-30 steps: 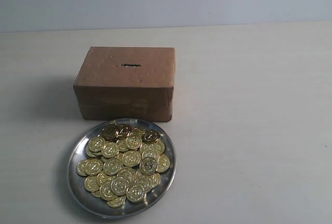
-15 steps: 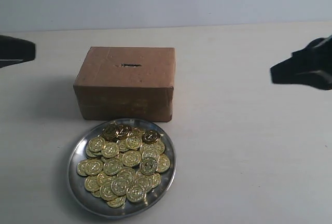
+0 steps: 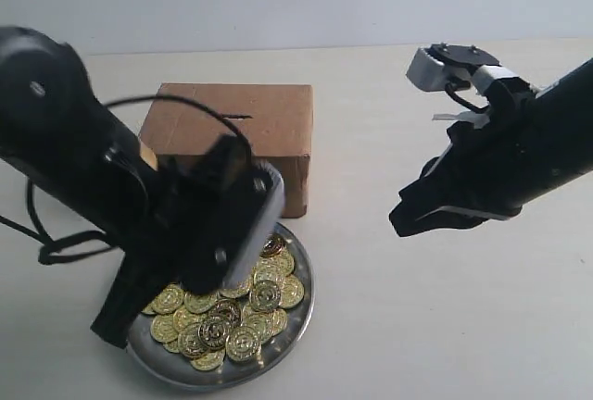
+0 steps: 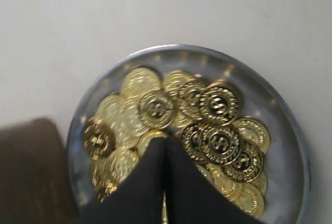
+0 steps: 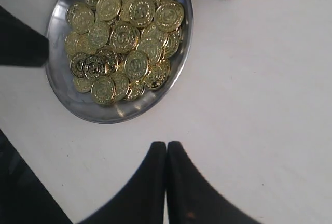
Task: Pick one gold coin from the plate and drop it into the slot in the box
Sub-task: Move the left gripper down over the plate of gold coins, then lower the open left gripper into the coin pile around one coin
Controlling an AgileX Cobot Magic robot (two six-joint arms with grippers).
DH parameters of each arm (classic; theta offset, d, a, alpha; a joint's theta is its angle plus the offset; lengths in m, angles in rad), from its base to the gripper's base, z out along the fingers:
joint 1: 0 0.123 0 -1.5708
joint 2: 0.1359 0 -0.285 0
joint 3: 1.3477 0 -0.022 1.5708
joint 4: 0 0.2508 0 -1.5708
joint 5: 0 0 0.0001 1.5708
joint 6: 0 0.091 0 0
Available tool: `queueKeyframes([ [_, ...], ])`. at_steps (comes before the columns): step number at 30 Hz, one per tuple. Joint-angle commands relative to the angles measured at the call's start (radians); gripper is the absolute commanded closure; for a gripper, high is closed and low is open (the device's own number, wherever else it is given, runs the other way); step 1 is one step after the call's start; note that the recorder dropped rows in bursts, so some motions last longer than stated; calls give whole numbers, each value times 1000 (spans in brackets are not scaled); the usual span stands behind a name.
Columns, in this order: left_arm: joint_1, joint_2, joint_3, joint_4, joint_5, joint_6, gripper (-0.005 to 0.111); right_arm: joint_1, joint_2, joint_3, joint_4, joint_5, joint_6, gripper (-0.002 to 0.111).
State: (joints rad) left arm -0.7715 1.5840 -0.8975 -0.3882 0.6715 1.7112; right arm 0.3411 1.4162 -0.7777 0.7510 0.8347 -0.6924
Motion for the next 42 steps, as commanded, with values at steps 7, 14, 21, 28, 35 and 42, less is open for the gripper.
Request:
queueKeyframes([
  [7, -64, 142, -9, 118, -39, 310, 107, 2, -123, -8, -45, 5, -11, 108],
  [14, -66, 142, -9, 172, -49, 385, 107, 2, -146, -8, -45, 5, -11, 108],
  [21, -52, 158, -41, 209, -44, 304, 107, 2, -146, -8, -45, 5, -11, 108],
  [28, 126, 196, -197, 199, 78, -8, 107, 2, -145, -8, -52, 1, -11, 108],
  [35, 291, 224, -257, 72, 209, -81, 107, 2, -145, -8, -47, 1, -11, 108],
  [42, 250, 229, -257, -86, 246, 92, 107, 2, -145, -8, -47, 1, -11, 108],
])
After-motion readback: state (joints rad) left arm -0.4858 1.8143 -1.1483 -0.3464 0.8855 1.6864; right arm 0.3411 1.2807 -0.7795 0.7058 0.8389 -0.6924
